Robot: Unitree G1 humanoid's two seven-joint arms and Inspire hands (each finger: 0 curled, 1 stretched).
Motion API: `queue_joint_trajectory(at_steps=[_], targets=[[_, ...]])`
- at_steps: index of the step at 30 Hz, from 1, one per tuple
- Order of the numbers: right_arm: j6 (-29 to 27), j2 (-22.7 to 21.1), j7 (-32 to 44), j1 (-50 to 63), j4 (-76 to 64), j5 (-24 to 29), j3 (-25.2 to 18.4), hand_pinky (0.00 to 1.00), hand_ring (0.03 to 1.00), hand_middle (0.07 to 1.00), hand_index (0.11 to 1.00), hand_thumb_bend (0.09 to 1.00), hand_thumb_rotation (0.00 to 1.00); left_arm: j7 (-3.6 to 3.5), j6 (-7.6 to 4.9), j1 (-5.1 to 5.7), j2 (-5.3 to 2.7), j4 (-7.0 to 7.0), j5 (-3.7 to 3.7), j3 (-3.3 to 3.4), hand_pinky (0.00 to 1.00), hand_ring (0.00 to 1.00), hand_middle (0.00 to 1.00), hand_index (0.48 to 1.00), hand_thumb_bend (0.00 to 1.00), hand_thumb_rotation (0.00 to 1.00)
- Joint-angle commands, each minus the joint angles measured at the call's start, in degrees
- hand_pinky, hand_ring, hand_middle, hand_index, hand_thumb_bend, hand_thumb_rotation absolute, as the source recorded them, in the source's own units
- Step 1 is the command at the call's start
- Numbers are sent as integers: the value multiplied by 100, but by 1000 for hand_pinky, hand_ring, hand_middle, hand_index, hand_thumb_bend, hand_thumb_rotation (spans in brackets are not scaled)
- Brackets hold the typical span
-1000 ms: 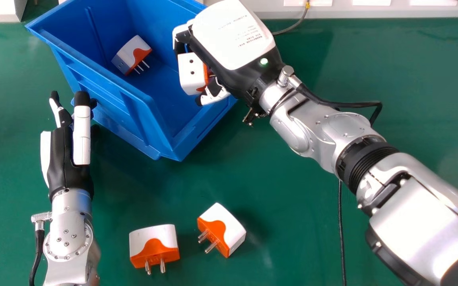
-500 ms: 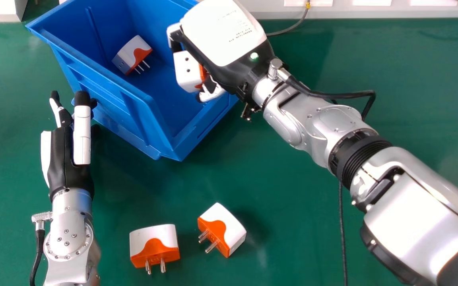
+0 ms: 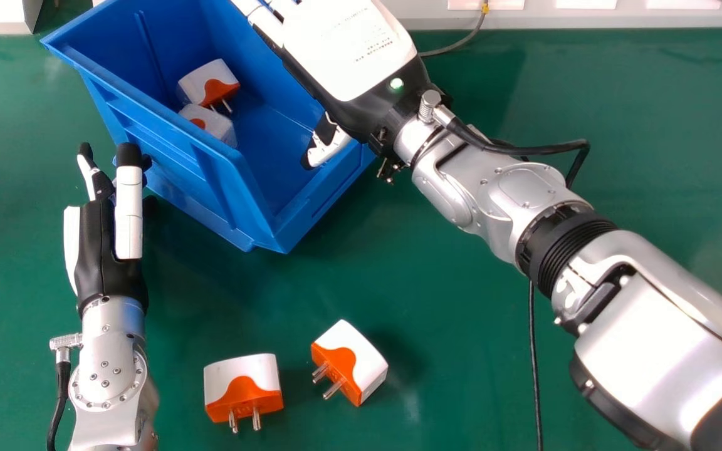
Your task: Pick all objects and put in blue box
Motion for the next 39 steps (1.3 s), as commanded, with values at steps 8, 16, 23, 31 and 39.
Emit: queue_joint_trajectory(at_steps=[8, 16, 23, 31, 39], targets=[[-655, -720, -878, 874, -1234, 339, -396, 997, 998, 999, 998, 999, 299, 67, 63, -8, -38, -80, 48, -44, 862, 909, 872, 943, 944, 1000], [-1603, -1352, -1886, 2839, -2791, 615, -987, 970, 1000, 1000, 1000, 1000, 353, 90, 104, 51, -24, -201, 40, -54, 855, 906, 871, 943, 969, 1000], [-3807, -1734, -2782, 3433, -2217, 511, -931, 908, 1000, 1000, 1000, 992, 565, 65, 87, 118, 30, -260, 33, -33, 853, 903, 870, 943, 962, 1000], [-4190, -2172, -2786, 3643, -1890, -403, -349, 847, 1000, 1000, 1000, 999, 735, -51, 27, 224, 93, -358, -1, 0, 853, 903, 870, 943, 956, 1000], [-4751, -2276, -1792, 3546, -1821, -538, 80, 788, 970, 994, 1000, 1000, 752, -126, 45, 301, 109, -484, 0, 30, 859, 905, 869, 942, 967, 1000]])
